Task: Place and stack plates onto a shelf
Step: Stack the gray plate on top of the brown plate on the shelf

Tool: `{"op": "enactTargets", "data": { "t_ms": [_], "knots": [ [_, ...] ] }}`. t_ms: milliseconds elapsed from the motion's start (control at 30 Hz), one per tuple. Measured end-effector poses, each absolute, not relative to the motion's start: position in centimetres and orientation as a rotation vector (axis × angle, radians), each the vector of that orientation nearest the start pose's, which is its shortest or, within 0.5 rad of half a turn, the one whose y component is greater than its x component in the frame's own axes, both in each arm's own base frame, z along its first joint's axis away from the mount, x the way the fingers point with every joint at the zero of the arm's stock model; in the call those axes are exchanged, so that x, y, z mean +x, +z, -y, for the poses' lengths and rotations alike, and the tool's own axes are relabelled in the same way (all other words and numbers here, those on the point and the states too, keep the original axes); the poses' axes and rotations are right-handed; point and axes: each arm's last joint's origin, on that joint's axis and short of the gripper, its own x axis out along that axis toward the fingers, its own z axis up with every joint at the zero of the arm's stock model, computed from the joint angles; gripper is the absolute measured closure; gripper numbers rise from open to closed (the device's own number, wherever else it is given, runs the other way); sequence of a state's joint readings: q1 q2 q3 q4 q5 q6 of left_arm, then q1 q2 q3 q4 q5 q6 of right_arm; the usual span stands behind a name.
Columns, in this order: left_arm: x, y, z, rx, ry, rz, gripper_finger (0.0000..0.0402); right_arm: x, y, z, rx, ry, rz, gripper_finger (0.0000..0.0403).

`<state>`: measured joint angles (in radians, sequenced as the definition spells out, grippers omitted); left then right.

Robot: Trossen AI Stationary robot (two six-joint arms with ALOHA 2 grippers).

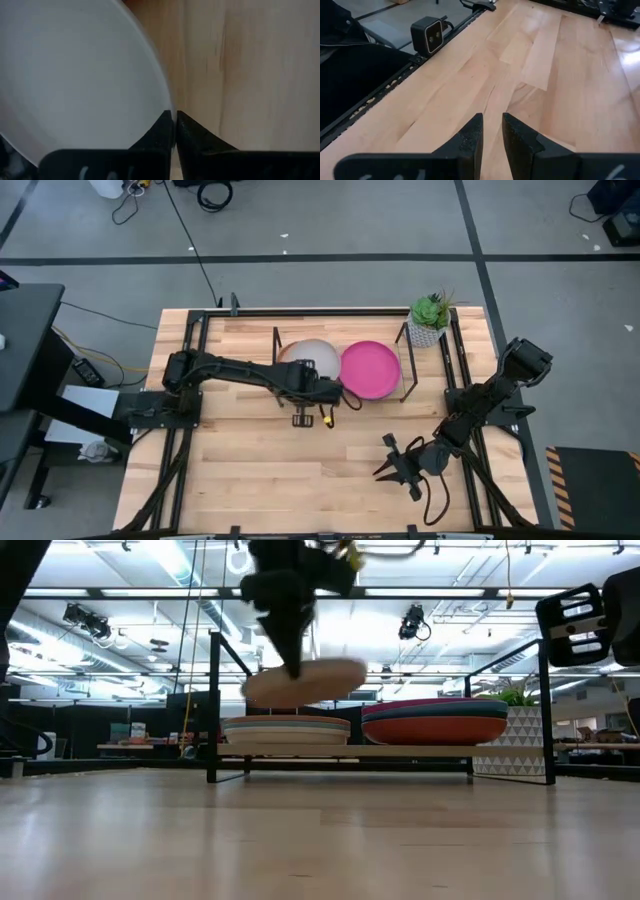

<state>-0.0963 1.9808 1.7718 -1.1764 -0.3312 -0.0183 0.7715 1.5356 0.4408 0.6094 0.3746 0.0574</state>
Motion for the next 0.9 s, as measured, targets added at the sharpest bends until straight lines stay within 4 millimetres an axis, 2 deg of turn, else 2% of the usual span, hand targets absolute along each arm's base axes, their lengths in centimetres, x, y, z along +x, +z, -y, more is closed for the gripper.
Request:
{"op": "enactTargets", "data": {
  "t_ms": [267, 700, 900],
  "knots": [
    [38.2, 22.7, 1.4, 0.210, 0.231, -1.485, 0.0383, 19.3, 13.3, -17.4, -0.213, 0.366, -0.415, 0.0325],
    [39.0, 22.7, 1.6, 0.238, 0.242, -1.395, 0.0370, 19.3, 13.3, -17.4, -0.237, 0.364, -0.411, 0.0325],
    [38.8, 22.6, 1.2, 0.210, 0.275, -1.413, 0.0324, 19.3, 13.3, -17.4, -0.240, 0.365, -0.410, 0.0325]
  ]
}}
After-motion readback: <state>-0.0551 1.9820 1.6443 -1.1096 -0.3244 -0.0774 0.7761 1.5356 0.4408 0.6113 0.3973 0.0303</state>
